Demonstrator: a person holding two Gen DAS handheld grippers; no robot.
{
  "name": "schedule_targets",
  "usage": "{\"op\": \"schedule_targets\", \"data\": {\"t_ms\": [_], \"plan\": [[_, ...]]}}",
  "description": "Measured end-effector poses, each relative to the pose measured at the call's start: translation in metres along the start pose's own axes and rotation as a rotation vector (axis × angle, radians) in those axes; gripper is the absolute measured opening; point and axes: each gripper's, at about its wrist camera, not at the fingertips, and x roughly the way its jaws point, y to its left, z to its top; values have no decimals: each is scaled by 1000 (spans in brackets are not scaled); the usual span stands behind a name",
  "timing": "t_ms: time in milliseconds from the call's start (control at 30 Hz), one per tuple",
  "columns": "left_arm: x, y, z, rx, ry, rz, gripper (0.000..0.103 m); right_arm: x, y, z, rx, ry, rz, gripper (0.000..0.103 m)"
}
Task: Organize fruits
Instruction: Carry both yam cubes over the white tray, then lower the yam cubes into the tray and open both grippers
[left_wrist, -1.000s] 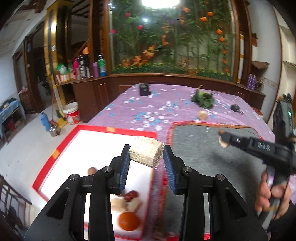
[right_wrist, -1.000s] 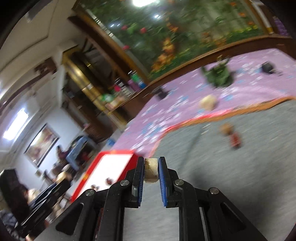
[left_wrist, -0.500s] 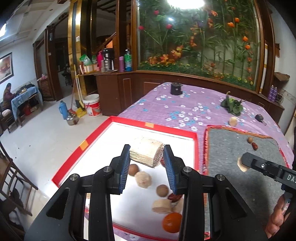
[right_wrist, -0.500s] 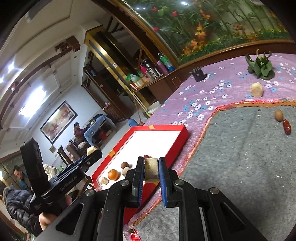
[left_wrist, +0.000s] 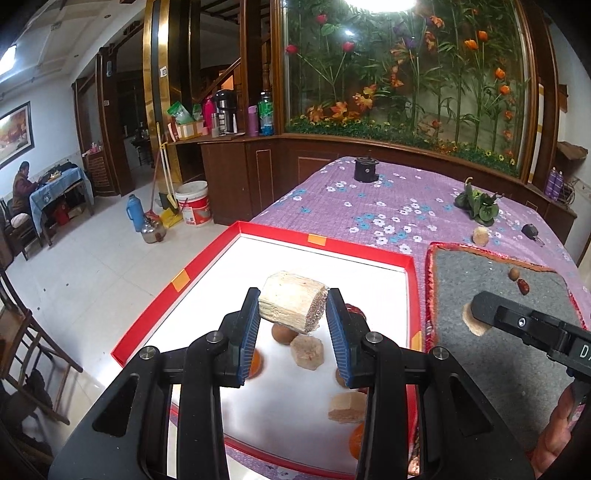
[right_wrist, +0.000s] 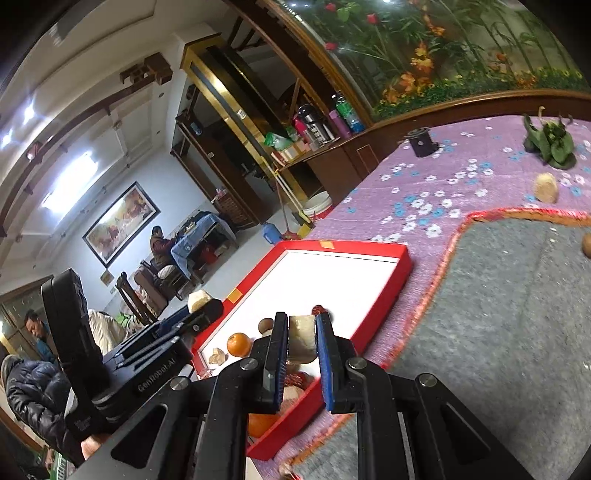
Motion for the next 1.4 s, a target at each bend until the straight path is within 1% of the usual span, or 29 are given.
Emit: {"op": "schedule_targets", "data": {"t_ms": [267, 467, 1033, 1400], "plan": [[12, 10, -4, -5, 22, 53, 35, 29, 21, 8, -33, 40, 9, 15], [18, 19, -7, -10, 27, 72, 35, 50, 31, 7, -52, 71, 11, 15], [32, 32, -14, -18, 50, 81, 35, 93, 34, -1, -62, 137, -31, 15], [40, 35, -17, -15, 69, 80, 35, 108, 29, -3, -46, 155, -51, 15]]}}
